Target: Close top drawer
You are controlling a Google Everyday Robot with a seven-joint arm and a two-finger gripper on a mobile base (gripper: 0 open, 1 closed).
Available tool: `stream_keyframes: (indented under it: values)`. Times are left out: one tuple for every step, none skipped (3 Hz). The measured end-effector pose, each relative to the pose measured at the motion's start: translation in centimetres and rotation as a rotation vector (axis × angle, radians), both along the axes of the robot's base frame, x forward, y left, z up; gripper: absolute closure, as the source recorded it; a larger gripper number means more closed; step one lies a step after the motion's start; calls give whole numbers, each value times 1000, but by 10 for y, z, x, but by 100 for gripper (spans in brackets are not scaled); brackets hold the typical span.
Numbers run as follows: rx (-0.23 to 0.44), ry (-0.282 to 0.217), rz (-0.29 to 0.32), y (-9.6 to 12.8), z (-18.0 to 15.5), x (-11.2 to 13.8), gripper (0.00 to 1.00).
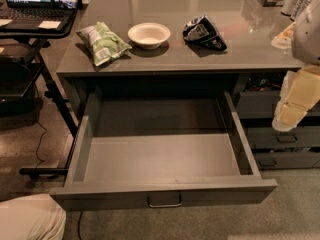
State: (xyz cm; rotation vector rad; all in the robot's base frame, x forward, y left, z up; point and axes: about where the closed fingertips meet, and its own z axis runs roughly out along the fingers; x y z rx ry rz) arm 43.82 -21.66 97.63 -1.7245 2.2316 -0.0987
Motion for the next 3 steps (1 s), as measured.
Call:
stream_keyframes:
  values:
    - [0,0,0,0,0,0,0]
    - [30,-11,-14,3,-5,-15,0]
    - [89,-20,-30,16,-22,-42,0]
